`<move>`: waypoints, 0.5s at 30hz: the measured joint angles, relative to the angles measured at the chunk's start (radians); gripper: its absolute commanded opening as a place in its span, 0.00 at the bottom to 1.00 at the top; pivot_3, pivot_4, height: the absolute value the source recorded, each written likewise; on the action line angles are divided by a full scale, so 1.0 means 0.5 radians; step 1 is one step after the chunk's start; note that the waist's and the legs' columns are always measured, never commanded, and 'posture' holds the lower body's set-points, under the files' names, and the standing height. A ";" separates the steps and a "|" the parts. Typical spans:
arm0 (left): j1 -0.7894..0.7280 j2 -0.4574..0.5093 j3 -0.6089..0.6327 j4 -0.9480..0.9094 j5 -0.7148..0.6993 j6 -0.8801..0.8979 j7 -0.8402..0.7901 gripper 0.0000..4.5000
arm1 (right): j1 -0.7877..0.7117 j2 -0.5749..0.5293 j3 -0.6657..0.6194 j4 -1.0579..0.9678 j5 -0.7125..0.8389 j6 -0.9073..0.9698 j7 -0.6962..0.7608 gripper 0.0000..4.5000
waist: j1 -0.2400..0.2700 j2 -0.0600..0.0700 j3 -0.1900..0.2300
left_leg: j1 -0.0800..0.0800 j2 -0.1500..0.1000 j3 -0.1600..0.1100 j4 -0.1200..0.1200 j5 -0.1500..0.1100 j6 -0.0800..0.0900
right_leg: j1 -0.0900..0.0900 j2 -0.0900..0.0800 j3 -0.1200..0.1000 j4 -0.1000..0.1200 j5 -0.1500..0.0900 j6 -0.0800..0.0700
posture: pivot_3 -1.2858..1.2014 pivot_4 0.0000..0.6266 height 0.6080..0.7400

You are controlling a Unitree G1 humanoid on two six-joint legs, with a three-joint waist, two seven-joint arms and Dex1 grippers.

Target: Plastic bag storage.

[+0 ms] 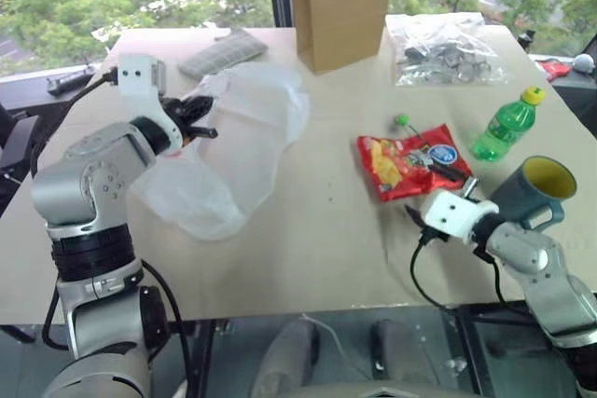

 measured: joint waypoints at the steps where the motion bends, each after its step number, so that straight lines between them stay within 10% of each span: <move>1: -0.004 0.012 -0.013 -0.015 -0.001 0.000 0.000 0.02 | -0.029 0.000 0.021 0.070 -0.061 -0.046 -0.029 1.00 | -0.005 0.000 0.000 | 0.000 0.000 0.001 0.000 0.000 0.000 | 0.000 0.000 0.001 0.000 0.000 0.000 | 0.52 0.24 1.00; 7: -0.003 0.010 -0.054 -0.036 -0.010 0.010 0.018 0.02 | -0.290 0.007 0.167 0.486 -0.458 -0.283 -0.294 1.00 | -0.026 -0.003 0.001 | 0.003 0.001 0.003 0.000 0.000 -0.001 | 0.000 0.001 0.003 0.000 0.000 0.000 | 0.52 0.24 1.00; 15: 0.021 0.004 -0.054 -0.089 -0.040 0.032 0.055 0.00 | -0.443 0.053 0.254 0.872 -0.672 -0.424 -0.487 0.18 | -0.013 -0.008 0.001 | 0.003 -0.001 0.002 0.001 0.001 -0.002 | 0.002 0.001 0.004 0.000 0.001 -0.001 | 0.52 0.24 1.00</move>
